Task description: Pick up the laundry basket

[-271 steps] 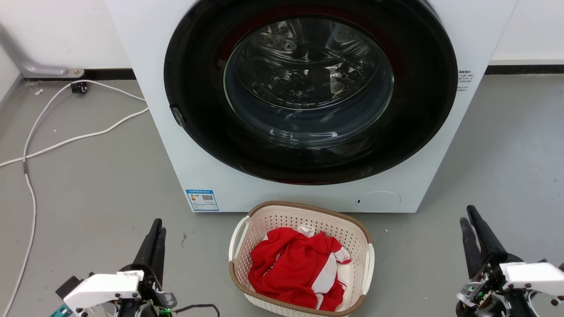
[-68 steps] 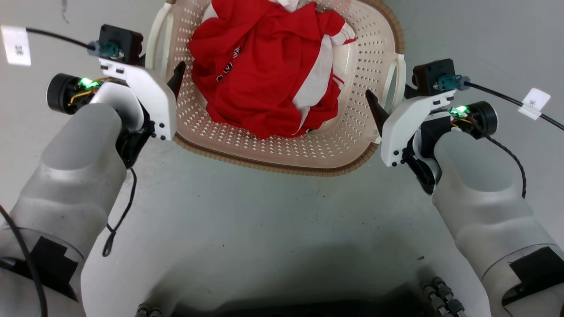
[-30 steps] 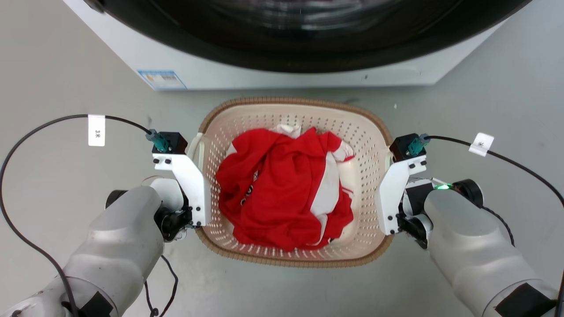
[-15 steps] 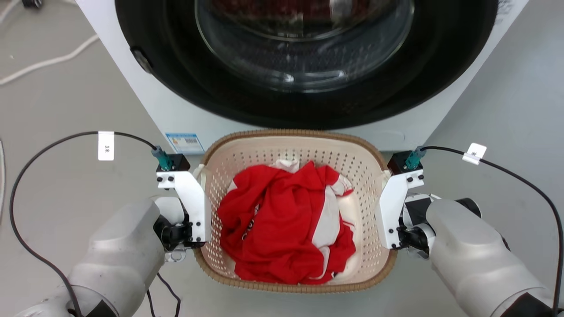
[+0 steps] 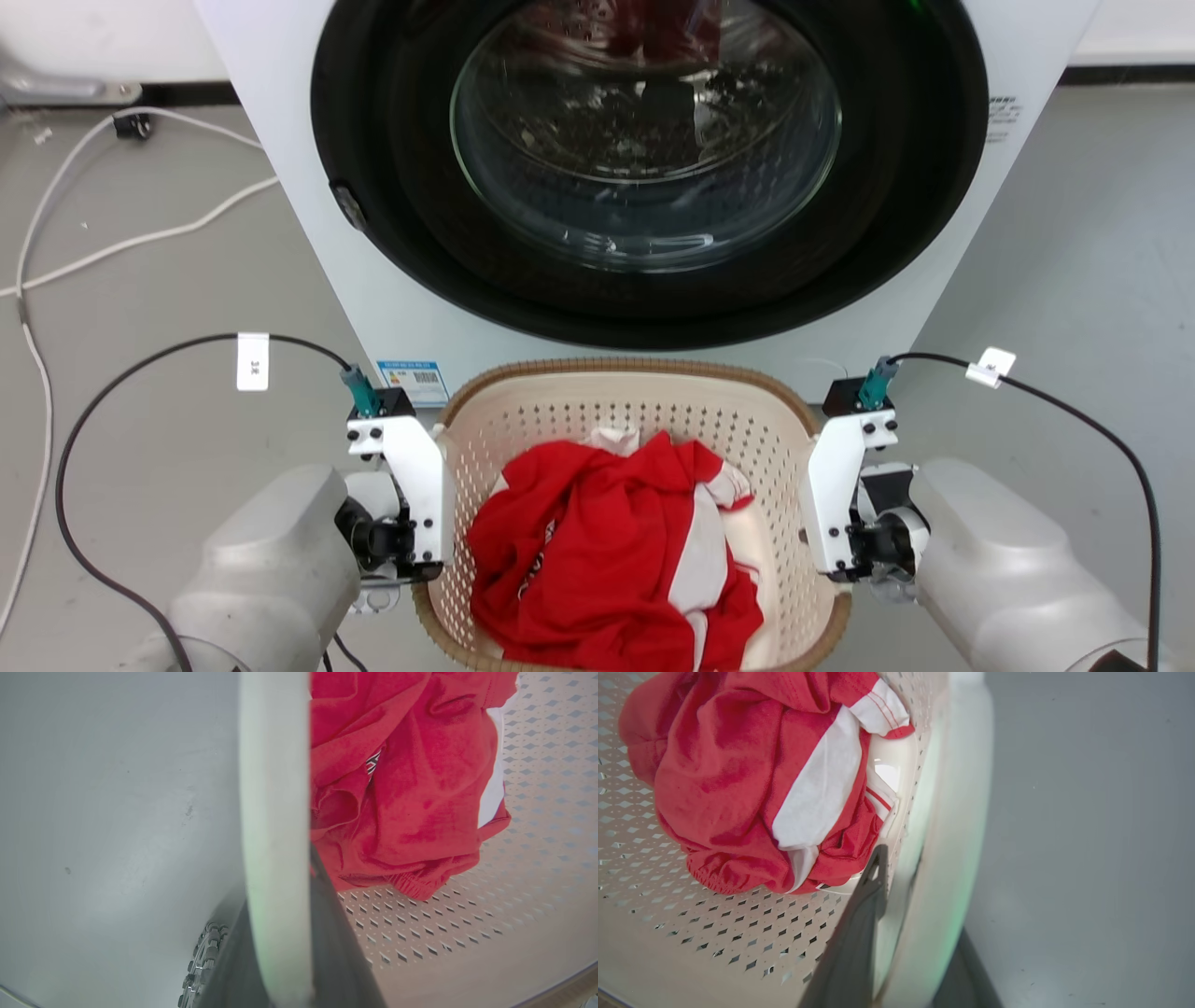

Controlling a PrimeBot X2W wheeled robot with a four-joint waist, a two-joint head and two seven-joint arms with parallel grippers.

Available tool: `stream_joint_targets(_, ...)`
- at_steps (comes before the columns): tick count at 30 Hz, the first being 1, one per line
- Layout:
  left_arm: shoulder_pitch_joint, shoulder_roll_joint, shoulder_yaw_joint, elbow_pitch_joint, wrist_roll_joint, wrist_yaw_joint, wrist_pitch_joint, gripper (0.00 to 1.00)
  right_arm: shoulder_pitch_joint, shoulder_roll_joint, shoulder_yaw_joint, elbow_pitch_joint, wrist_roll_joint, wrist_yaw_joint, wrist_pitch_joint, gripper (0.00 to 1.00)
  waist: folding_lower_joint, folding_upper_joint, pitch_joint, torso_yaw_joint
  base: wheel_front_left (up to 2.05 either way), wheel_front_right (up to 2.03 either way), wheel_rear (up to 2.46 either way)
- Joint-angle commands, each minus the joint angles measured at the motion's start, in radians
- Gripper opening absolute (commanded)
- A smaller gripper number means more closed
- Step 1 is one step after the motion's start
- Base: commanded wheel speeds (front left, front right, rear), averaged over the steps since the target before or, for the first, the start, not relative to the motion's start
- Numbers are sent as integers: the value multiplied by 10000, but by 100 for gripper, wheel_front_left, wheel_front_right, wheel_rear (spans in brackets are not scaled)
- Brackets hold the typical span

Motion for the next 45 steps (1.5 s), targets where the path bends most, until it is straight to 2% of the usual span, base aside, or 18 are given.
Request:
stream_joint_targets(1,57,-268,-7,-115,-107,-137,21,0,69,277,9,-154,145,140,44,0,2,0,-146,7,0,0,0)
stream_joint_targets(18,970,-491,-132,-80,-320,-137,150,0,760,310,500,3,621,140,-59,0,2,0,-813,-40,0,0,0)
stream_joint_targets(45,925,-541,-237,-158,-366,-136,-225,0,494,342,1058,195,1034,140,-355,0,2,0,-762,-77,0,0,0)
